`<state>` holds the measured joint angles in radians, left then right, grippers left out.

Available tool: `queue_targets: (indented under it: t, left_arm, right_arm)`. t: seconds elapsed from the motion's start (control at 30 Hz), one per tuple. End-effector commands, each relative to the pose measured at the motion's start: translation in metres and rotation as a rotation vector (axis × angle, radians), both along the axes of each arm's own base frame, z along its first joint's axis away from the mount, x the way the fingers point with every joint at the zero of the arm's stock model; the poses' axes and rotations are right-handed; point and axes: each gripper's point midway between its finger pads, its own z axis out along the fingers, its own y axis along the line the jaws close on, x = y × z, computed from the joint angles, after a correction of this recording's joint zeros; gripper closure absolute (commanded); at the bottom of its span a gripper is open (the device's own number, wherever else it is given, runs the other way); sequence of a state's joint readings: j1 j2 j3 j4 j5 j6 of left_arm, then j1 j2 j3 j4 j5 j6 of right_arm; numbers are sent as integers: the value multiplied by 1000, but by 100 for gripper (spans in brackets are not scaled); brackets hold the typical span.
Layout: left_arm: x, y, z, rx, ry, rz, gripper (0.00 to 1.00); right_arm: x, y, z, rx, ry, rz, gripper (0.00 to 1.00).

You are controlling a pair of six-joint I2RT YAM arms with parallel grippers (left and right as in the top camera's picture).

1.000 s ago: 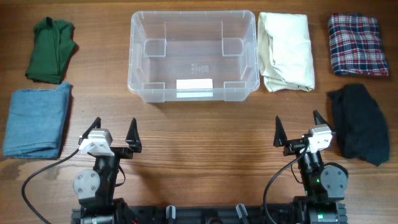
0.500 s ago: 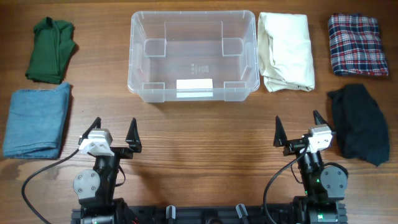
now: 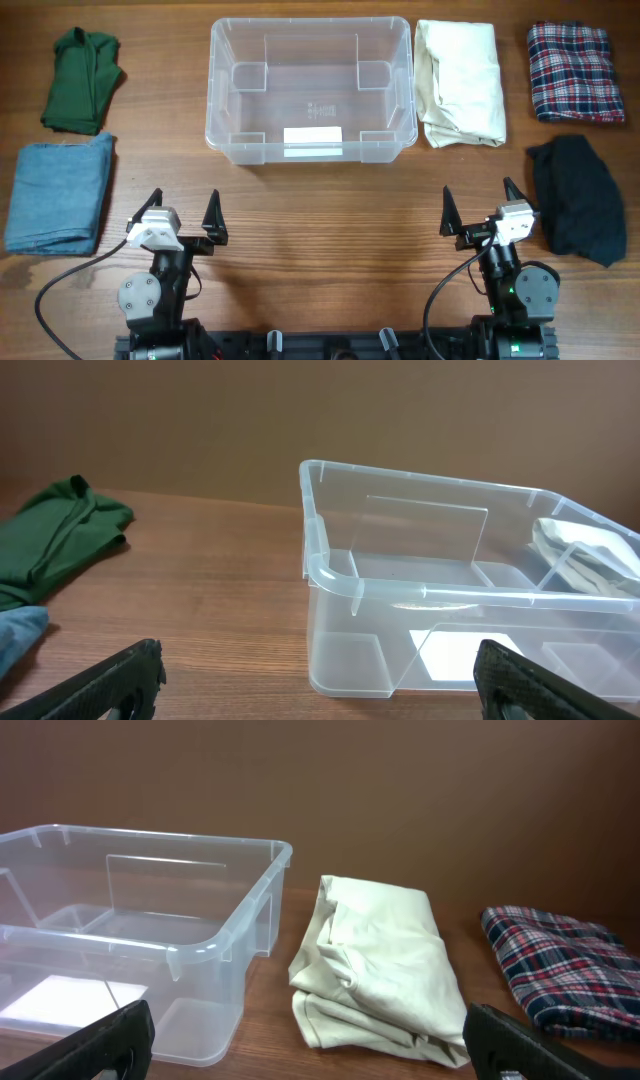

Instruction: Pack container

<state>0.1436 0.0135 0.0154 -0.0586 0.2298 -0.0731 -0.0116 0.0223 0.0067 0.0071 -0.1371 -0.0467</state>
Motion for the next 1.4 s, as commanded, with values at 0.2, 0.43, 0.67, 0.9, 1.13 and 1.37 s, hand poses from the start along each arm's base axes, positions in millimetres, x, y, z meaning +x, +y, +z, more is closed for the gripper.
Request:
queue_targets:
  t: [0.2, 0.43, 0.67, 0.9, 1.13, 1.37]
  left_arm:
    - [0, 3, -3, -12, 1, 16, 0]
    - [0, 3, -3, -12, 1, 16, 0]
    - [0, 3, -3, -13, 1, 16, 0]
    - [0, 3, -3, -12, 1, 16, 0]
    - [0, 3, -3, -12, 1, 16, 0]
    - [0, 3, -3, -12, 1, 16, 0]
  right_arm:
    - [0, -1, 0, 27, 3, -7, 0]
    - [-2, 14, 6, 35, -19, 84, 0]
    - [-14, 40, 40, 55, -129, 245, 0]
    - [-26, 49, 92, 40, -187, 306, 0]
    - [11, 62, 157, 18, -16, 385, 0]
    - [78, 74, 207, -15, 166, 564, 0]
